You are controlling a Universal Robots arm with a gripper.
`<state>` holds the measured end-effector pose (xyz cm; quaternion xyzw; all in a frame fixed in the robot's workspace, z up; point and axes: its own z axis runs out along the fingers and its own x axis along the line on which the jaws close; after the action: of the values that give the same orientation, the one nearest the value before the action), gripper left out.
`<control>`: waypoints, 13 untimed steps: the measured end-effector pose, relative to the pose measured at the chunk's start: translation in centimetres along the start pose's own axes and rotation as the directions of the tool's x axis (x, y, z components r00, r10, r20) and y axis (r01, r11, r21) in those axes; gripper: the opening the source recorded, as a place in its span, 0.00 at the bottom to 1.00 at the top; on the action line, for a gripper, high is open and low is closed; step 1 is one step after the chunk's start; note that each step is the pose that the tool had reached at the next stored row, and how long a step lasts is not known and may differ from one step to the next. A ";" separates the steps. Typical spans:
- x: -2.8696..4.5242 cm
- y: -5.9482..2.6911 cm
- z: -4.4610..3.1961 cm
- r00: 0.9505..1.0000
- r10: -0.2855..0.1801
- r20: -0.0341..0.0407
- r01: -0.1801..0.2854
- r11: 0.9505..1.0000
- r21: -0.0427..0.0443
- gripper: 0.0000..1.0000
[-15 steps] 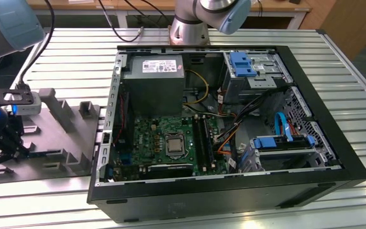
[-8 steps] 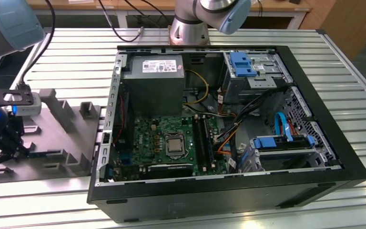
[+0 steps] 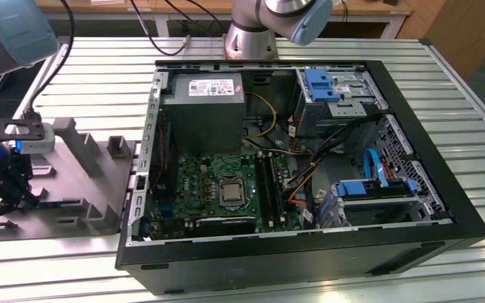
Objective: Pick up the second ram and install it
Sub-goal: 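Pick up the second ram and move it above second insertion slot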
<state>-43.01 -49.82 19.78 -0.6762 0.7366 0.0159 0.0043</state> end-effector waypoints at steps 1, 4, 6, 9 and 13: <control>0.00 0.00 -0.03 1.000 0.000 0.000 0.000 1.000 0.000 0.12; 0.00 0.00 -0.05 1.000 -0.007 0.000 0.007 1.000 0.000 0.12; 0.00 0.00 -0.08 1.000 -0.018 0.000 0.018 1.000 -0.001 0.12; 0.01 0.00 -0.08 0.999 -0.046 -0.001 0.046 0.999 -0.002 0.12; 0.00 0.00 -0.08 0.997 -0.071 -0.001 0.071 0.997 -0.002 0.12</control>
<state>-43.01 -49.82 19.85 -0.7020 0.7120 0.0161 0.0036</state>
